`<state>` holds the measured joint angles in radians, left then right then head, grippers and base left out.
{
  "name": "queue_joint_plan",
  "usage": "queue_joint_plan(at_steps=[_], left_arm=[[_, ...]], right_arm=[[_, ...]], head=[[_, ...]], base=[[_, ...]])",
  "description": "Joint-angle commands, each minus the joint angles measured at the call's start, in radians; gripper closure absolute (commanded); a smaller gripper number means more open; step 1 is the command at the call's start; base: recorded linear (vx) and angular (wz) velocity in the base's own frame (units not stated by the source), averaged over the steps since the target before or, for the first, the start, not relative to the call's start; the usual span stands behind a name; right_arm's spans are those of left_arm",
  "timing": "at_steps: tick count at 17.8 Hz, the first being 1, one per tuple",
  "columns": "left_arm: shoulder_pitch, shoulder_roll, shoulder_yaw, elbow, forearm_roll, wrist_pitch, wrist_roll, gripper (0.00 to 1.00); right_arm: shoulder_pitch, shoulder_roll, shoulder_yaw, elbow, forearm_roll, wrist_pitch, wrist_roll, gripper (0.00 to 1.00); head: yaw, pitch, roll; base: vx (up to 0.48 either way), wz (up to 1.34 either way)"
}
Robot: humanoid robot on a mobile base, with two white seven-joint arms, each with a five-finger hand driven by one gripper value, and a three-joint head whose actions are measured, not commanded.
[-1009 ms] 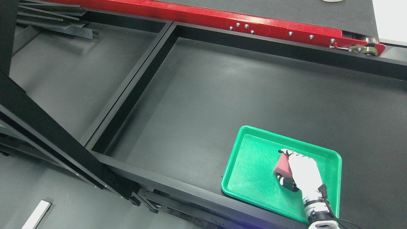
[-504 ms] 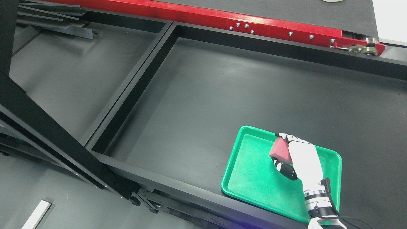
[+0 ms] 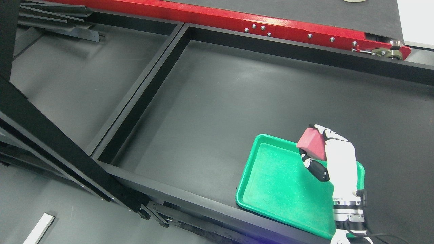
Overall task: Pick pink block from left shelf to tray
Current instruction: 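Lift the pink cube up out of the green tray with the right hand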
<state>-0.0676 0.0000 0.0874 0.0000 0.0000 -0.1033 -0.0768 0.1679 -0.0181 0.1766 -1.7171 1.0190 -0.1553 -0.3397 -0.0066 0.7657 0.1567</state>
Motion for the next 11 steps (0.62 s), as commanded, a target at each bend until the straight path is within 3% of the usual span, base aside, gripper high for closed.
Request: queue_joint_plan(at_steps=[1, 11], left_arm=[[0.000, 0.017, 0.000, -0.017, 0.008, 0.001, 0.000, 0.00], [0.000, 0.017, 0.000, -0.017, 0.008, 0.001, 0.000, 0.00]], right_arm=[[0.002, -0.010, -0.028, -0.006, -0.023, -0.004, -0.125, 0.98], [0.001, -0.016, -0.025, -0.006, -0.023, -0.015, -0.119, 0.98]], head=[[0.0000, 0.000, 0.000], [0.0000, 0.000, 0.000]], base=[[-0.001, 0.01], [-0.038, 0.09]])
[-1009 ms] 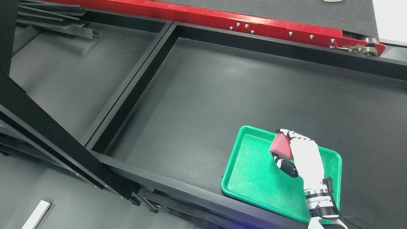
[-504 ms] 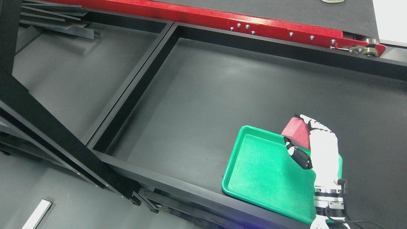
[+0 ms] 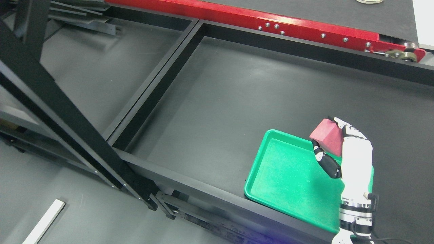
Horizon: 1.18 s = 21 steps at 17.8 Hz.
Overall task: Pick pink block from left shelf to tray
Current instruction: 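Lift the pink cube up out of the green tray with the right hand, then turn and drive to the white table holding the cube in the right hand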
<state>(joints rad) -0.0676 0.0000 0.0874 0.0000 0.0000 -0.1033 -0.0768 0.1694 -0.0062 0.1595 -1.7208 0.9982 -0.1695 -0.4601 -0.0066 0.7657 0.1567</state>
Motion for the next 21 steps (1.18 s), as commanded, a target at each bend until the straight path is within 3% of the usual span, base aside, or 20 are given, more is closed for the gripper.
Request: queue_joint_plan(at_steps=[1, 12, 21], left_arm=[[0.000, 0.017, 0.000, -0.017, 0.008, 0.001, 0.000, 0.00], [0.000, 0.017, 0.000, -0.017, 0.008, 0.001, 0.000, 0.00], [0.000, 0.017, 0.000, -0.017, 0.008, 0.001, 0.000, 0.00]], right_arm=[[0.001, -0.028, -0.008, -0.002, -0.003, -0.001, 0.000, 0.98], [0.009, -0.032, -0.009, -0.002, -0.003, -0.002, -0.002, 0.98], [0.012, -0.034, -0.011, -0.002, -0.003, -0.018, -0.006, 0.97]], head=[[0.0000, 0.000, 0.000], [0.0000, 0.000, 0.000], [0.0000, 0.000, 0.000]], base=[[-0.068, 0.21], [-0.055, 0.30], [-0.110, 0.71]])
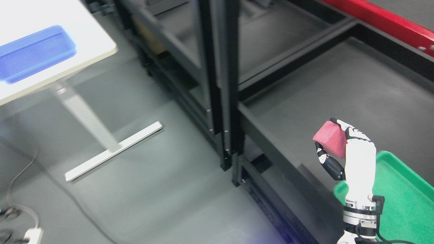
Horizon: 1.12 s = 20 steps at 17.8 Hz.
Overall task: Pick pink block from left shelf to tray
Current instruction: 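Turn and drive to the white table holding the cube in the right hand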
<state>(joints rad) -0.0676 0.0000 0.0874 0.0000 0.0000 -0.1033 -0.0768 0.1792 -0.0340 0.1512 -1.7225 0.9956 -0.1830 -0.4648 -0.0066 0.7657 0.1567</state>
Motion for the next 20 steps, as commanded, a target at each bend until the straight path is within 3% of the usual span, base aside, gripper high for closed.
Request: queue_joint_plan(at_steps=[1, 13, 20], left_arm=[[-0.001, 0.017, 0.000, -0.017, 0.008, 0.001, 0.000, 0.00], [0.000, 0.017, 0.000, -0.017, 0.008, 0.001, 0.000, 0.00], [0.000, 0.017, 0.000, -0.017, 0.008, 0.001, 0.000, 0.00]], right_arm=[[0.003, -0.006, -0.002, 0.000, 0.000, -0.004, -0.002, 0.97], [0.011, 0.002, -0.001, 0.000, -0.002, -0.004, -0.002, 0.97], [0.011, 0.003, -0.002, 0.000, -0.002, -0.004, -0.002, 0.97]], head=[[0.0000, 0.000, 0.000], [0.0000, 0.000, 0.000], [0.0000, 0.000, 0.000]], base=[[-0.133, 0.83], [-0.123, 0.89], [-0.069, 0.44]])
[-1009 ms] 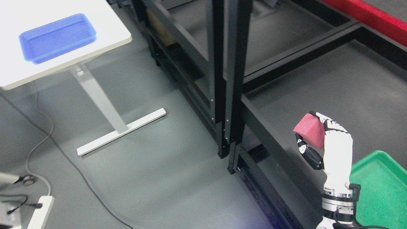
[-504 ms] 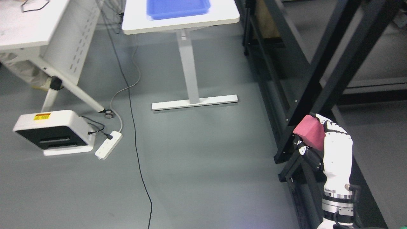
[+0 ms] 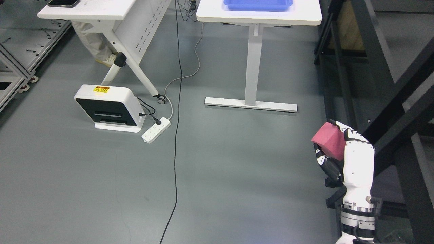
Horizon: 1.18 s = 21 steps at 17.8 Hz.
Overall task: Pick pink block from left shelf to tray
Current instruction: 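Turn and drive to the white table holding the cube in the right hand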
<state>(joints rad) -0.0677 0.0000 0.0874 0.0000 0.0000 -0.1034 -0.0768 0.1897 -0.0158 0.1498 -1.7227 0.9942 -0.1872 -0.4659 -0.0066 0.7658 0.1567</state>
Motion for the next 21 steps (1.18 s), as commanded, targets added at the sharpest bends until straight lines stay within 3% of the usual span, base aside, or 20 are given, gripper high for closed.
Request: queue_joint_plan(at_steps=[1, 11, 21], left_arm=[[-0.001, 0.017, 0.000, -0.017, 0.008, 0.001, 0.000, 0.00], [-0.001, 0.017, 0.000, -0.017, 0.008, 0.001, 0.000, 0.00], [0.000, 0.017, 0.000, -0.017, 0.008, 0.001, 0.000, 0.00]], right_arm=[[0.000, -0.015, -0.001, 0.000, 0.000, 0.000, 0.000, 0.97], [0.004, -0.019, 0.001, 0.000, 0.000, 0.000, 0.000, 0.97], [0.002, -0.019, 0.001, 0.000, 0.000, 0.000, 0.000, 0.97]], head=[[0.0000, 0.000, 0.000], [0.0000, 0.000, 0.000], [0.0000, 0.000, 0.000]], base=[[-0.034, 0.32], [0.034, 0.16], [0.205, 0.19]])
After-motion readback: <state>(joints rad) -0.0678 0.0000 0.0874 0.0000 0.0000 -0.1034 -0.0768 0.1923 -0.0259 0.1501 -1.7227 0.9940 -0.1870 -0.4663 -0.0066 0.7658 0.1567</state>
